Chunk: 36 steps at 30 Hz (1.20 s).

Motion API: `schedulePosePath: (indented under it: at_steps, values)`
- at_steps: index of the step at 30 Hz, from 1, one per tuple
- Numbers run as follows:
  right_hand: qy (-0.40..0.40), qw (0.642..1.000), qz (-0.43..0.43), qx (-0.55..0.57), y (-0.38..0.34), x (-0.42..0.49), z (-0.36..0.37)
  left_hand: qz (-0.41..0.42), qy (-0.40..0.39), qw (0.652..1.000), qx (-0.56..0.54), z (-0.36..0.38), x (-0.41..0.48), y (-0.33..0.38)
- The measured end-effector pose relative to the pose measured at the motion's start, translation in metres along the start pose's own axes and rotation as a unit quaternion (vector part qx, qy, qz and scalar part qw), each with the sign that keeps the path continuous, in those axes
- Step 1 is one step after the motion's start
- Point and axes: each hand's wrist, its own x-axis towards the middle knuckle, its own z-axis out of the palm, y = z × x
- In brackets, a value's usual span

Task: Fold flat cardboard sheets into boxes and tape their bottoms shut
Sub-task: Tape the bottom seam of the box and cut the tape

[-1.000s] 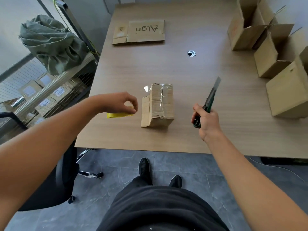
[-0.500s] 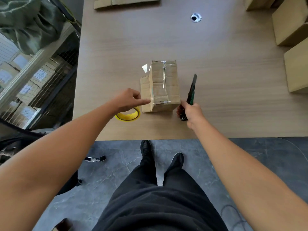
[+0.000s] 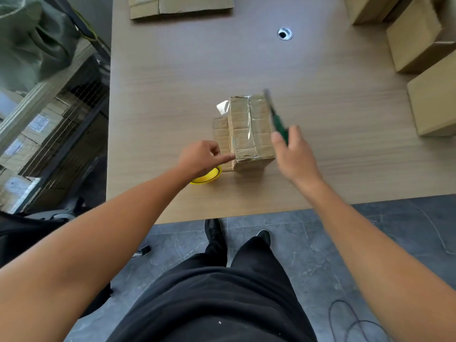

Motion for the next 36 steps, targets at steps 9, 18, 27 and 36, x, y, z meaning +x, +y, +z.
schedulePosePath:
  at_steps: [9, 18, 27, 36]
  values:
    - [-0.154, 0.962, -0.035, -0.223, -0.030, -0.038, 0.049, 0.043, -0.027, 0.999, 0.000, -0.016, -0.007, -0.015]
    - [-0.260, 0.913, 0.030, -0.311, -0.054, -0.033, 0.054, 0.126, 0.002, 0.987, 0.104, -0.026, -0.003, -0.024]
    - [-0.298, 0.868, 0.076, -0.390, -0.087, -0.033, 0.057, 0.190, 0.067, 0.965, 0.170, -0.019, -0.012, -0.018]
    - [-0.289, 0.886, 0.054, -0.357, -0.054, -0.041, 0.057, 0.188, 0.154, 0.966, 0.084, -0.020, -0.048, -0.049]
